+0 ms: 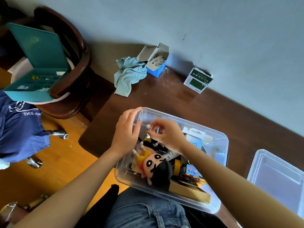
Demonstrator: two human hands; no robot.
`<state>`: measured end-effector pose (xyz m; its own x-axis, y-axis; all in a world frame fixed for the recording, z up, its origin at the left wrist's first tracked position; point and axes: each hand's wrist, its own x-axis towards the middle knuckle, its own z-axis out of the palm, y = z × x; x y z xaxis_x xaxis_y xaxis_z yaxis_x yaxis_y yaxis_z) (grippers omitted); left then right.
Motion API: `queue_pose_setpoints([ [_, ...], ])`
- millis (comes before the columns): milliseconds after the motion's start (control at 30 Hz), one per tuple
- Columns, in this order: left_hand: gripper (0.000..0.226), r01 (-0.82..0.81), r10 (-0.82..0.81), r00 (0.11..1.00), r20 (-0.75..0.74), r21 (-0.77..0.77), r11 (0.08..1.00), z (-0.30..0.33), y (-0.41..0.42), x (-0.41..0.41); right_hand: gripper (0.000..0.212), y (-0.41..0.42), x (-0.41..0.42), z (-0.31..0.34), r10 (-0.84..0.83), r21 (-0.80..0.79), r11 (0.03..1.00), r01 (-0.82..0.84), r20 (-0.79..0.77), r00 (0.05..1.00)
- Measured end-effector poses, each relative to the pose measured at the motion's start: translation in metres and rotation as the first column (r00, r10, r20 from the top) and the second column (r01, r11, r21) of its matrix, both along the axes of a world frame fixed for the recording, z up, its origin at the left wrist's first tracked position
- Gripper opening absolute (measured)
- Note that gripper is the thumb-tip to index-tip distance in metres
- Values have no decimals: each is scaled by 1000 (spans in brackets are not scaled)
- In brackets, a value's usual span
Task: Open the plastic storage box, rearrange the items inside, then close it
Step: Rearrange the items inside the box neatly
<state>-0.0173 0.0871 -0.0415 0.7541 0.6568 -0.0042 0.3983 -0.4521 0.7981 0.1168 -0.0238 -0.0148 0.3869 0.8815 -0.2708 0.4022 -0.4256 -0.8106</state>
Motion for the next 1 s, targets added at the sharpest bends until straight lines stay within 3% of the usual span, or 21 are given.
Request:
queue_pose_setpoints([
  [100,37,-11,6,1000,27,167,986,10,-2,3,10,-30,18,40,-16,56,998,8,142,990],
  [200,31,58,-97,988,121,294,954,29,-14,18,11,-73,41,68,-22,-1,1000,23,255,967],
  [333,24,420,-459,875,155,231,878,53,-45,52,12,-126,61,73,-29,-176,980,97,353,935],
  [400,23,639,-643,766,-12,128,759,54,-64,69,13,-140,62,68,48,-285,955,86,431,901],
  [467,29,821,-779,565,-271,86,565,46,-81,85,16,-148,60,61,133,-369,927,67,492,861],
  [533,38,927,-806,364,-466,101,360,39,-94,95,21,-150,59,53,210,-431,901,48,531,821],
  [600,45,962,-771,274,-574,168,217,34,-103,100,26,-148,57,47,285,-475,880,15,553,783],
  [667,44,969,-729,241,-641,205,140,31,-109,101,27,-145,55,43,333,-494,869,-26,546,769],
  [800,39,980,-700,196,-686,169,108,23,-112,96,23,-139,54,38,397,-545,837,-49,542,741],
  [1000,30,972,-682,225,-696,116,203,29,-113,88,17,-135,61,29,358,-518,854,39,641,678],
])
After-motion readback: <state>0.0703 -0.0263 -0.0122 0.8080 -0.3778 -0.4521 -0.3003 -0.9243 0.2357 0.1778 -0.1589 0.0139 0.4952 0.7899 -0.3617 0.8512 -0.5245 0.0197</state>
